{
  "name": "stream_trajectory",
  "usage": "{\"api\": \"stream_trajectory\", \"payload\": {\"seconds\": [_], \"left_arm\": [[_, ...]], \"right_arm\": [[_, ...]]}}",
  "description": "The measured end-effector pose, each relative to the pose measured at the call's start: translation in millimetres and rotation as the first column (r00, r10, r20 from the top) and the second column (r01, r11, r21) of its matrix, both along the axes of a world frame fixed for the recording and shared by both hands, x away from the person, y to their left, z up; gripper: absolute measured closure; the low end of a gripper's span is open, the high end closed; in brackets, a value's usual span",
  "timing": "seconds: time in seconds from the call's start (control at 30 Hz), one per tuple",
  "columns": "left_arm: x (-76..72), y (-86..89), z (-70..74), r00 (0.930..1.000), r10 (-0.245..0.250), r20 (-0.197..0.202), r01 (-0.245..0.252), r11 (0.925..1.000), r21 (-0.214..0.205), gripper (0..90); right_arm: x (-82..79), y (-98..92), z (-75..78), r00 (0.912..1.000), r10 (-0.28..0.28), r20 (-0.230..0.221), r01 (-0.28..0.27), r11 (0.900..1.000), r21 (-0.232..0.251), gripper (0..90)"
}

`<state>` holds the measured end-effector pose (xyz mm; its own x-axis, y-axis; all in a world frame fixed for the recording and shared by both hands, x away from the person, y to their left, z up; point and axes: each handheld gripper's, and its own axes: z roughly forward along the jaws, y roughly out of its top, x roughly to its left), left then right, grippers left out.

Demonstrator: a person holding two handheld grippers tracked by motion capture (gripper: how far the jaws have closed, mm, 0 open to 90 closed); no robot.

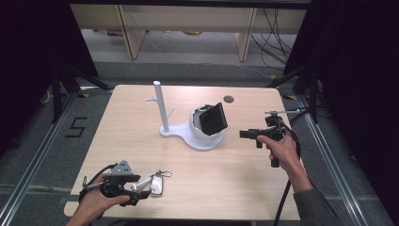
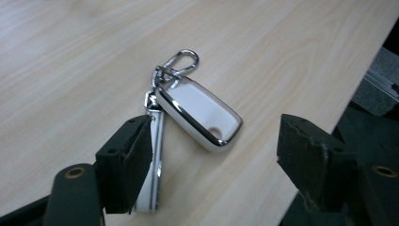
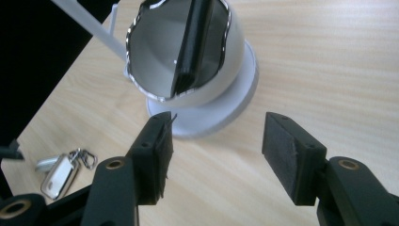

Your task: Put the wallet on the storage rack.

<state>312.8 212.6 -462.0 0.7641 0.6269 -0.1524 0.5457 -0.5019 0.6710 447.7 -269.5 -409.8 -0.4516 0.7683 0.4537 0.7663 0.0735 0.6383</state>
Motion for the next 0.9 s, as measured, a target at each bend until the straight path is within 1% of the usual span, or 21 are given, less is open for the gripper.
{"api": "stream_trajectory", "payload": {"seconds": [0.03, 0.07, 0.1, 0.13, 0.23, 0.27, 0.3, 0.33, 0.37, 0.4, 0.43, 0.5, 0.53, 0.57, 0.6, 0.63, 0.7, 0.73, 0.77, 0.8, 0.9], "left_arm": [[2.7, -0.3, 0.4, 1.0, 0.001, 0.002, -0.001, 1.0, 0.002, 27.0], [6.3, -1.0, 0.6, 1.0, 0.006, 0.002, -0.006, 1.0, 0.002, 27.0], [10.0, -2.0, 0.5, 0.9999, 0.01, -0.005, -0.01, 1.0, 0.001, 27.0], [14.3, -2.9, 0.9, 0.9999, 0.013, -0.006, -0.013, 0.9998, 0.013, 27.0], [22.6, -5.6, 0.3, 0.9997, 0.017, -0.017, -0.017, 0.9995, 0.025, 27.0], [27.4, -6.9, -1.1, 0.9995, 0.023, -0.02, -0.022, 0.9989, 0.041, 27.0], [27.4, -6.9, -1.1, 0.9995, 0.023, -0.02, -0.022, 0.9989, 0.041, 27.0], [32.3, -7.9, -3.1, 0.999, 0.034, -0.027, -0.033, 0.9985, 0.044, 27.0], [32.3, -7.9, -3.1, 0.999, 0.034, -0.027, -0.033, 0.9985, 0.044, 27.0], [34.4, -8.5, -4.2, 0.9989, 0.033, -0.032, -0.032, 0.9982, 0.05, 27.0], [36.3, -9.3, -5.1, 0.9987, 0.035, -0.038, -0.033, 0.998, 0.053, 27.0], [39.9, -11.3, -6.4, 0.9986, 0.034, -0.04, -0.031, 0.9977, 0.061, 27.0], [42.4, -14.4, -7.2, 0.9986, 0.031, -0.043, -0.027, 0.9968, 0.076, 27.0], [42.4, -14.4, -7.2, 0.9986, 0.031, -0.043, -0.027, 0.9968, 0.076, 27.0], [44.1, -18.1, -8.4, 0.9986, 0.027, -0.045, -0.024, 0.9966, 0.079, 27.0], [44.1, -18.1, -8.4, 0.9986, 0.027, -0.045, -0.024, 0.9966, 0.079, 27.0], [45.8, -21.0, -8.6, 0.9986, 0.018, -0.049, -0.013, 0.9962, 0.086, 27.0], [47.2, -23.6, -9.1, 0.9986, 0.014, -0.05, -0.009, 0.9951, 0.098, 27.0], [47.5, -24.6, -8.7, 0.9984, 0.015, -0.054, -0.009, 0.9937, 0.112, 27.0], [48.9, -27.1, -9.8, 0.9983, 0.018, -0.055, -0.011, 0.9926, 0.121, 27.0], [50.6, -28.8, -10.2, 0.9979, 0.013, -0.063, -0.005, 0.9918, 0.128, 27.0]], "right_arm": [[-6.5, -0.1, -1.5, 1.0, -0.006, -0.005, 0.006, 1.0, 0.004, 44.0], [-11.3, 0.2, -1.2, 0.9995, -0.017, -0.027, 0.018, 0.9998, 0.01, 44.0], [-12.3, -3.4, -5.3, 0.9996, 0.01, 0.027, -0.009, 0.9997, -0.023, 44.0], [-17.0, -3.7, -6.4, 0.9996, 0.005, 0.026, -0.005, 0.9995, -0.031, 44.1], [-30.0, -4.6, -12.9, 0.9987, 0.02, 0.046, -0.016, 0.9958, -0.09, 44.0], [-38.3, -3.4, -18.3, 0.9989, 0.035, 0.032, -0.031, 0.994, -0.105, 44.0], [-38.3, -3.4, -18.3, 0.9989, 0.035, 0.032, -0.031, 0.994, -0.105, 44.0], [-46.7, -2.8, -25.1, 0.9981, 0.052, 0.032, -0.048, 0.9914, -0.122, 43.4], [-46.7, -2.8, -25.1, 0.9981, 0.052, 0.032, -0.048, 0.9914, -0.122, 43.4], [-51.2, -2.7, -27.8, 0.9977, 0.06, 0.032, -0.056, 0.992, -0.113, 43.1], [-55.3, -2.5, -30.4, 0.9978, 0.056, 0.033, -0.052, 0.9911, -0.123, 42.8], [-64.1, -1.7, -36.6, 0.9972, 0.062, 0.04, -0.057, 0.9914, -0.118, 41.8], [-71.7, -0.2, -41.3, 0.9969, 0.061, 0.051, -0.055, 0.992, -0.114, 41.3], [-71.7, -0.2, -41.3, 0.9969, 0.061, 0.051, -0.055, 0.992, -0.114, 41.3], [-79.1, 3.1, -48.9, 0.9968, 0.068, 0.042, -0.063, 0.9922, -0.107, 40.4], [-79.1, 3.1, -48.9, 0.9968, 0.068, 0.042, -0.063, 0.9922, -0.107, 40.4], [-85.4, 6.7, -56.1, 0.9958, 0.073, 0.056, -0.067, 0.9926, -0.101, 40.5], [-88.4, 8.4, -57.6, 0.9962, 0.076, 0.043, -0.071, 0.9919, -0.105, 40.2], [-92.1, 11.1, -60.4, 0.9951, 0.091, 0.038, -0.085, 0.9881, -0.128, 40.1], [-96.2, 13.8, -63.2, 0.9945, 0.088, 0.058, -0.078, 0.9864, -0.144, 40.0], [-99.8, 16.8, -65.4, 0.9935, 0.099, 0.056, -0.089, 0.9844, -0.152, 39.2]]}}
